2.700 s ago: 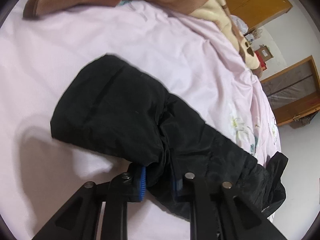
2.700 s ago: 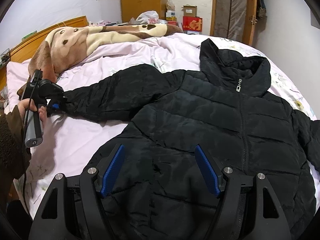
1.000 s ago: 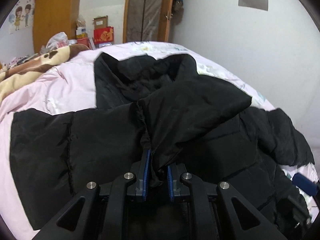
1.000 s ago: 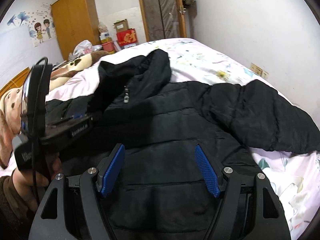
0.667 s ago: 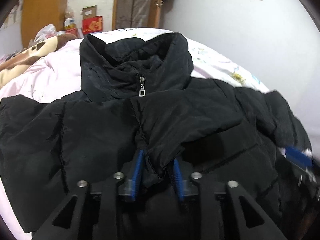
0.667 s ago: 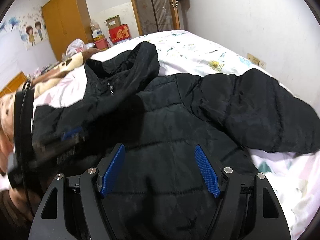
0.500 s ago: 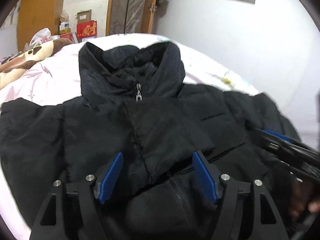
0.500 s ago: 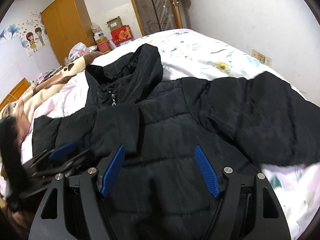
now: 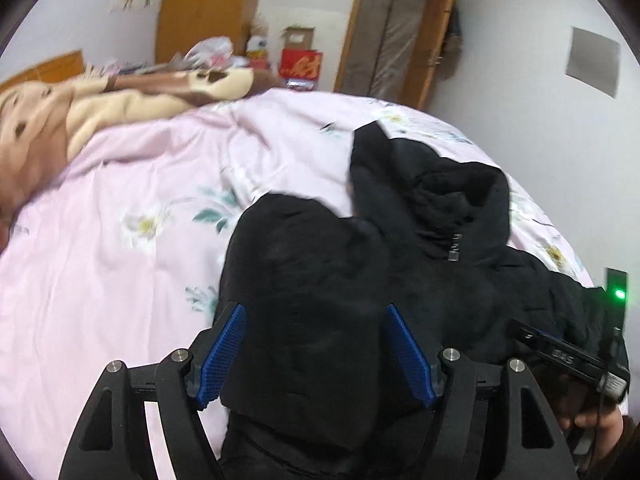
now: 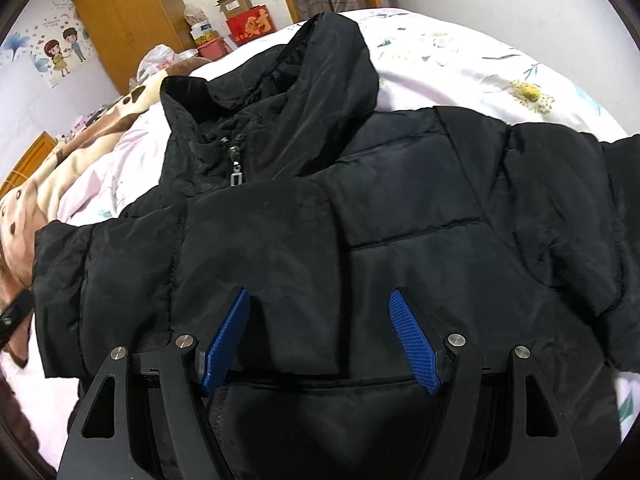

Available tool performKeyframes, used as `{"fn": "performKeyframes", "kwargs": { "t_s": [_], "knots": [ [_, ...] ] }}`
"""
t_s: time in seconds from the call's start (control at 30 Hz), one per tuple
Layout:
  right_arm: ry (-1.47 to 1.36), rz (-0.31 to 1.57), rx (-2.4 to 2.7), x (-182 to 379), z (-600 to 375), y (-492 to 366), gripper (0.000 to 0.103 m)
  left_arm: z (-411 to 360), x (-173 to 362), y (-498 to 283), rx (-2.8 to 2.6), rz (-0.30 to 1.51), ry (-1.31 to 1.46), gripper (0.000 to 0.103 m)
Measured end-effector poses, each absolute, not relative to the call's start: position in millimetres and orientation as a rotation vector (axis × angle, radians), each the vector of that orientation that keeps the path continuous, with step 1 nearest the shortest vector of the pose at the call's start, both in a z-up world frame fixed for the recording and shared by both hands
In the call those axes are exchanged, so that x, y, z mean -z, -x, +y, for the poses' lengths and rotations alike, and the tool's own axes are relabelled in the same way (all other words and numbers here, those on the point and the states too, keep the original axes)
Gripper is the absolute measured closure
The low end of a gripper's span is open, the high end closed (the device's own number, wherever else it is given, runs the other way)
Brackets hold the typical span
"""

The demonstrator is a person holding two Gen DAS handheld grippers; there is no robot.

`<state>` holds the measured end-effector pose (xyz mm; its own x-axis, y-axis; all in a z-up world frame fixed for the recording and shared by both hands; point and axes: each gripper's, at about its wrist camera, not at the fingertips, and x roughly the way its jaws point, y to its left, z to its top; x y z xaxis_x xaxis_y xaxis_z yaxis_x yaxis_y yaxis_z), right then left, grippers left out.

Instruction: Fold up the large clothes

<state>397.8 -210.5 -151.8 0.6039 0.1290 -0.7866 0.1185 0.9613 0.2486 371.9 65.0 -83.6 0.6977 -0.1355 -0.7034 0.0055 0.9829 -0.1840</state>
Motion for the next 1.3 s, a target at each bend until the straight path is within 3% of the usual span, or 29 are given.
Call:
{"fn": "performKeyframes", "kwargs": {
  "t_s": [0.03,0.07,0.2,0.53,1.13,1.3],
  "knots": [
    [-0.293,0.92,-0.017,151,-209,-397,0.048,67,87,-374,0.065,0.812,0.171,0.031],
    [-0.292,0.923,-0.017,150,-208,-397,0.079,67,90,-376,0.069,0.821,0.166,0.031],
    [-0.335,0.903,-0.02,143,-216,-393,0.097,59,93,-379,0.104,0.823,0.154,0.031],
    [-0.328,0.714,0.103,98,-252,-353,0.101,27,100,-404,0.152,0.83,0.106,0.031],
    [-0.241,0.844,0.195,136,-256,-357,0.1,-4,150,-453,0.151,0.989,0.034,0.028],
    [-0.227,0.754,0.059,122,-240,-351,0.078,-4,149,-451,0.148,0.985,0.041,0.026]
  ]
}}
